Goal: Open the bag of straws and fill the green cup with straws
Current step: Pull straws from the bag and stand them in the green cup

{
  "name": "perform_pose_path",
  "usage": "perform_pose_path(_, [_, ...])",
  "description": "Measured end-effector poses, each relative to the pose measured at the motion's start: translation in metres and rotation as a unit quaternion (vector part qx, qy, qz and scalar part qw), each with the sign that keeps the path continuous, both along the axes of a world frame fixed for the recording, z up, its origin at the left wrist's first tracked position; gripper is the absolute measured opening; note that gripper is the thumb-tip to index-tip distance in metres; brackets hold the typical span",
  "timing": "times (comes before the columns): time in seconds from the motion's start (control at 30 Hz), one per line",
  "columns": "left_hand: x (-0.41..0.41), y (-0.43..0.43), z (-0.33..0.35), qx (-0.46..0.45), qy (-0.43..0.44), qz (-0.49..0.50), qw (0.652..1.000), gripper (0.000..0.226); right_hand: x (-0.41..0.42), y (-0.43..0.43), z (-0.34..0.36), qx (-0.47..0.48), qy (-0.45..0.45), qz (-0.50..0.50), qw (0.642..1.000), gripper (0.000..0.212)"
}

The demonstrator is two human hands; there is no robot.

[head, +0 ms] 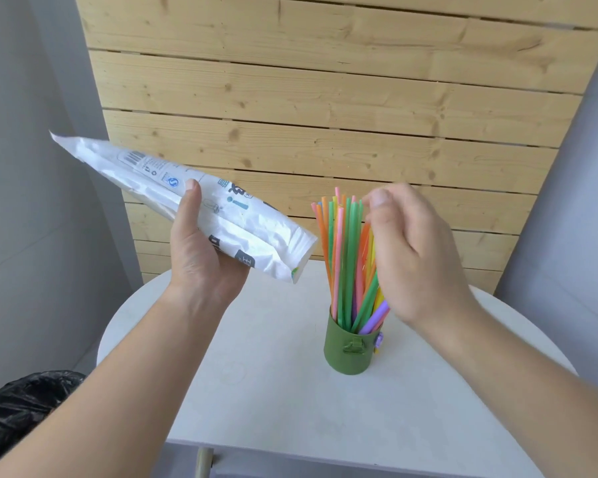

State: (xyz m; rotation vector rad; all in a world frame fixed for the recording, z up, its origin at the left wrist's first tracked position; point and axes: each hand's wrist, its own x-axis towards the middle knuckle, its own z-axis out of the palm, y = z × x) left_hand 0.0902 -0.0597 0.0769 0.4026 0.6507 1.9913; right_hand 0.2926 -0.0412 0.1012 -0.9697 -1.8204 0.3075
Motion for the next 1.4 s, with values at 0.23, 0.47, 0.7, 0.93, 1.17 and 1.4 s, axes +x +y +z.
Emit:
perform_pose_path(0.23, [0.018,-0.014,0.021,0.029,0.127,-0.013,0.991,0.03,-0.029,-0.033,-0.041,-0.601,0.411,0.107,0.677,0.059])
perform_pose_path(0.47, [0.04,-0.016,0.03,0.055,0.314,-0.054,0.946,0.025,-0.034,-0.023,-0.054,-0.587,0.573,0.196,0.538,0.057])
perform_pose_path(0.7, [0.04,-0.009,0.022,0.049,0.305,-0.056,0.949,0.054,-0.036,-0.022,-0.06,-0.595,0.521,0.191,0.581,0.038])
perform_pose_path(0.93, [0.039,-0.012,0.02,0.071,0.307,-0.04,0.948,0.027,-0.032,-0.02,-0.065,-0.634,0.47,0.16,0.593,0.027])
perform_pose_path(1.17, [0.026,-0.01,0.02,0.049,0.22,-0.033,0.974,0.026,-0.031,-0.02,-0.067,-0.617,0.525,0.178,0.558,0.034])
perform_pose_path(1.4, [0.0,0.001,0.003,0.001,0.026,-0.031,0.999,0.033,-0.028,-0.025,-0.059,-0.601,0.509,0.213,0.578,0.031])
